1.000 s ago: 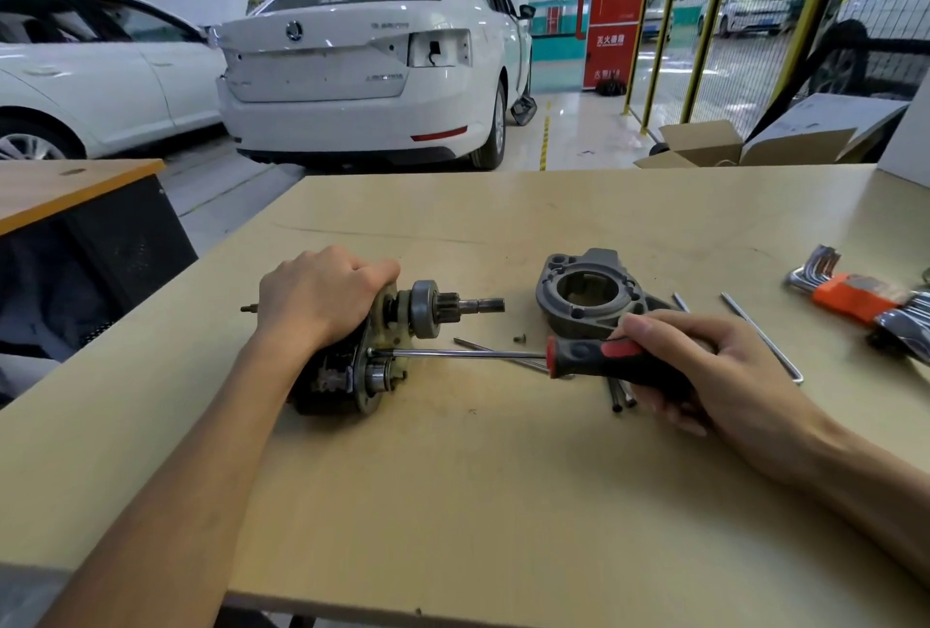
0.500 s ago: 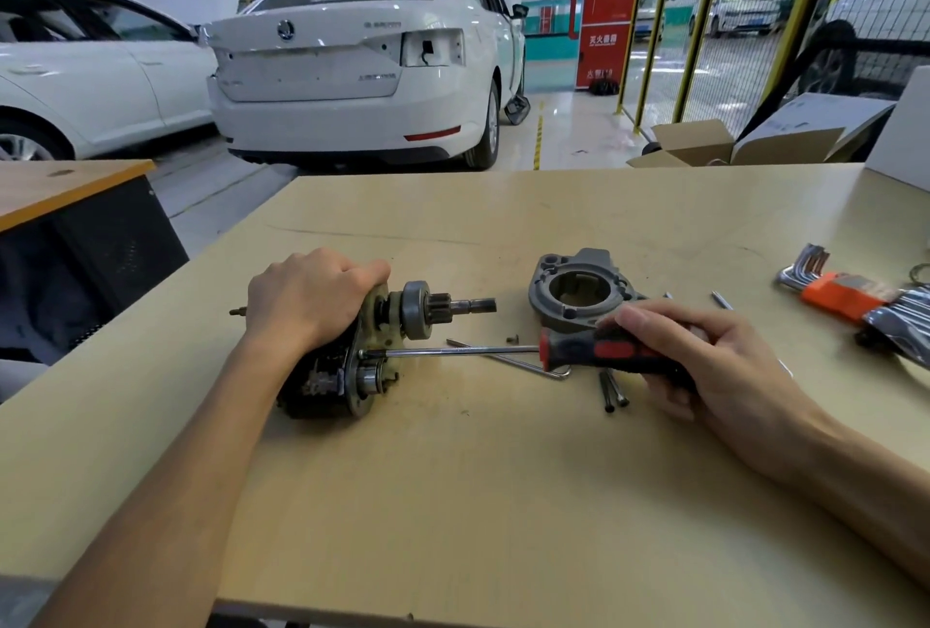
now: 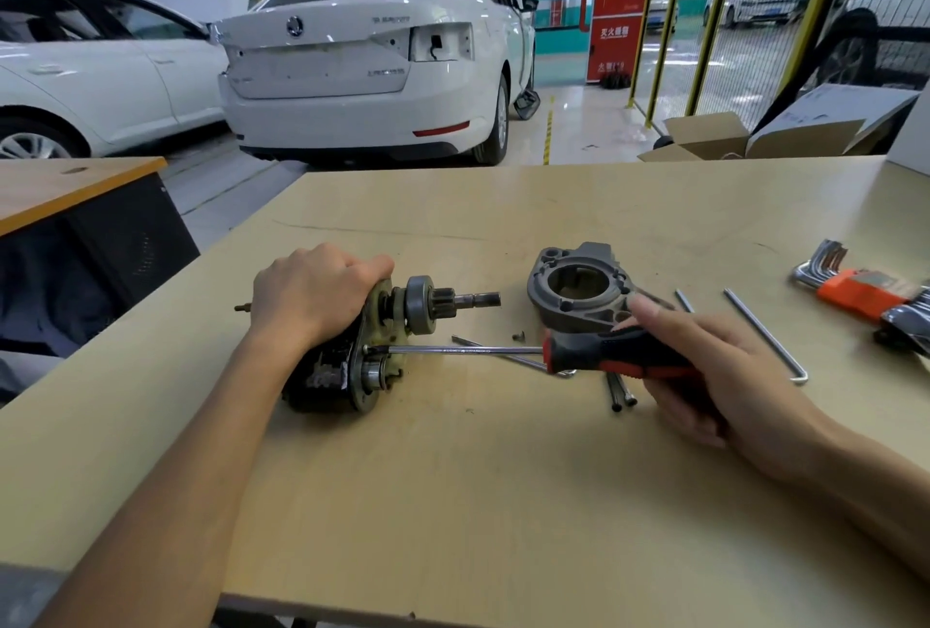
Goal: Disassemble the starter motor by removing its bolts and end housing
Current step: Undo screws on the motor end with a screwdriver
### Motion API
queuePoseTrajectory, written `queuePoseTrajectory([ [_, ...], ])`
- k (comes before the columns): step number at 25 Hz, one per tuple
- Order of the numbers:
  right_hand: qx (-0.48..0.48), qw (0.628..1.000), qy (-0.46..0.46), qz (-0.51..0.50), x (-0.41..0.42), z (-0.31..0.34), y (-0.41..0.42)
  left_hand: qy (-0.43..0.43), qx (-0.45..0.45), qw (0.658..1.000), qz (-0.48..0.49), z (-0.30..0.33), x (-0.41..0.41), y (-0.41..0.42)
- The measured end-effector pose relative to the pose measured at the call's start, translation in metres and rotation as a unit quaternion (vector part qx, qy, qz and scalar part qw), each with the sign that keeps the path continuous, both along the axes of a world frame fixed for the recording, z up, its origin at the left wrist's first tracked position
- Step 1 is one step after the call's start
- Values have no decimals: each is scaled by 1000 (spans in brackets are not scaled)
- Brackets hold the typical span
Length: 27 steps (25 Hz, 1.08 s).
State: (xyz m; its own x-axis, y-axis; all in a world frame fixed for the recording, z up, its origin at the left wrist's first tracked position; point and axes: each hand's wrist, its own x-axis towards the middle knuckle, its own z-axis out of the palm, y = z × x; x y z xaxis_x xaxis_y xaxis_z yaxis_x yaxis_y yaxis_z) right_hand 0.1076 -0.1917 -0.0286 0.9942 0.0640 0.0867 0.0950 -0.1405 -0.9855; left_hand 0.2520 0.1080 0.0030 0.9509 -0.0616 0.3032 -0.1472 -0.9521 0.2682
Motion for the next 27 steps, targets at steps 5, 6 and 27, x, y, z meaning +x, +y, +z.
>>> queuePoseTrajectory([
  [5,28,999,6,34,3,3,-1,-9,9,1000,-13,-1,3,2],
  [6,36,999,10,40,3,4,-2,-8,11,1000,-15,-1,3,2],
  [27,12,999,-39,9,2,1,-4,-19,-2,1000,-21,0,-1,1],
])
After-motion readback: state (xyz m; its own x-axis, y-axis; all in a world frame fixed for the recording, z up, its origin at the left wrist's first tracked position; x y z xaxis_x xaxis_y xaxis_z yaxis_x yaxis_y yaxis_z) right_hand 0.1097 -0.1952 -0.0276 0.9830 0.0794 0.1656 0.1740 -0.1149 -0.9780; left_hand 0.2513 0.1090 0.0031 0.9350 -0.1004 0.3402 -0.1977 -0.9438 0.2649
